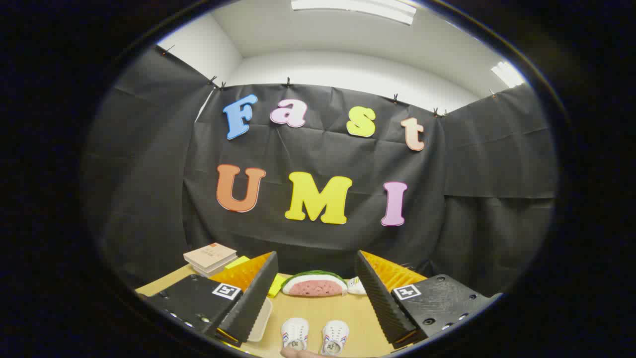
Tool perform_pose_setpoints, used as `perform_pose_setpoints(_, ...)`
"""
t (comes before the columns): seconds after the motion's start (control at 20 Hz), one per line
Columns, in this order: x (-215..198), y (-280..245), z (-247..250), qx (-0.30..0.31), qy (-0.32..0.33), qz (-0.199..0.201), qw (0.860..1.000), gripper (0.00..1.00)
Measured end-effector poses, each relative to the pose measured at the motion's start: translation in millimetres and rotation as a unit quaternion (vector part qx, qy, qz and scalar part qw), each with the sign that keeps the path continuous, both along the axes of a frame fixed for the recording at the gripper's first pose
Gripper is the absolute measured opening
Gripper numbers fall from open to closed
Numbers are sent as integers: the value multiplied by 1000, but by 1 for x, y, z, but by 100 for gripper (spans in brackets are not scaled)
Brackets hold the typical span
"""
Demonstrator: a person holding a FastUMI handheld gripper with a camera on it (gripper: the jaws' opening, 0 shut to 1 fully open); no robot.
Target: Open the storage box then place both shoes into the box .Put the left shoe in first, then the right shoe, with the right side of both shoes facing outward in a uniform manner.
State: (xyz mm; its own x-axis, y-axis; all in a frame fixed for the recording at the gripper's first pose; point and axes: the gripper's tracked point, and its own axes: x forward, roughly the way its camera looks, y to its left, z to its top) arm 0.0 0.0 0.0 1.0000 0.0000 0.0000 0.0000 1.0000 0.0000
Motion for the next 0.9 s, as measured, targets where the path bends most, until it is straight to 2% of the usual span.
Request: perform_pose_setpoints(0.9,2,-29,-37,28,29,40,998,95)
